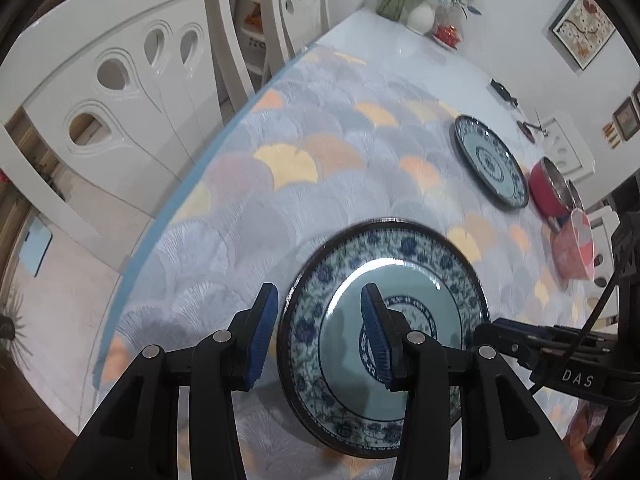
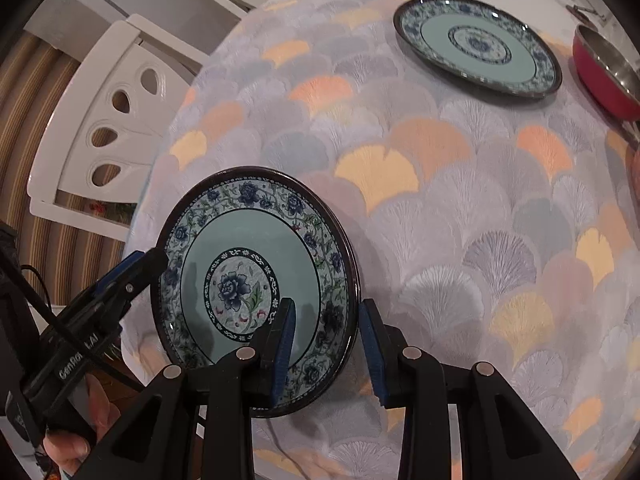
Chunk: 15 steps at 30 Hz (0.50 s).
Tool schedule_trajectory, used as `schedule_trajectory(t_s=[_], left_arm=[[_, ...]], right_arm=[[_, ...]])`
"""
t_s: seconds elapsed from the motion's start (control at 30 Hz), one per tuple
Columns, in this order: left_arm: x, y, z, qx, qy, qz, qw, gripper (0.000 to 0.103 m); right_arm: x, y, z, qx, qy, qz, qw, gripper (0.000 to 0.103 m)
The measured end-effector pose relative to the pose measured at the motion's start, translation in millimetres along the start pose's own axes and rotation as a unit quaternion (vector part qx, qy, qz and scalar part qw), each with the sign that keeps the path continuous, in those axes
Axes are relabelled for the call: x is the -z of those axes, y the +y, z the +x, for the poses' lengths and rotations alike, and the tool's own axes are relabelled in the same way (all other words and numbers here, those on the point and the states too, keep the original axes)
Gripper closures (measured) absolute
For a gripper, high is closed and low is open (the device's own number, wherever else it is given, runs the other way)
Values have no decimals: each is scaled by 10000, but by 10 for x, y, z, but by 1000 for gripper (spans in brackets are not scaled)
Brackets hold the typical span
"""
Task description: Organize plates and bowls
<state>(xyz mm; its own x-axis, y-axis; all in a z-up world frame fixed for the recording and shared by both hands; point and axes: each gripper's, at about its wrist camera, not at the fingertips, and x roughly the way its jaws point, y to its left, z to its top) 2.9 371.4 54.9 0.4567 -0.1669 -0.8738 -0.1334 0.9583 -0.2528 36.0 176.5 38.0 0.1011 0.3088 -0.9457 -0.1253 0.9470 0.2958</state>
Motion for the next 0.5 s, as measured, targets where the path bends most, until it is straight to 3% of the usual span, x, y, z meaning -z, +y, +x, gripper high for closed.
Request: schedule_trajectory(t_s=[0.3, 0.5], left_arm=[[39, 53, -40, -18, 66, -54, 10000, 63], [-67, -94, -167, 92, -87, 94, 9999, 63]], right_arm=[[79, -62, -90, -98, 25, 11, 9999, 70], [45, -80, -215, -132, -100, 31, 9999, 70]])
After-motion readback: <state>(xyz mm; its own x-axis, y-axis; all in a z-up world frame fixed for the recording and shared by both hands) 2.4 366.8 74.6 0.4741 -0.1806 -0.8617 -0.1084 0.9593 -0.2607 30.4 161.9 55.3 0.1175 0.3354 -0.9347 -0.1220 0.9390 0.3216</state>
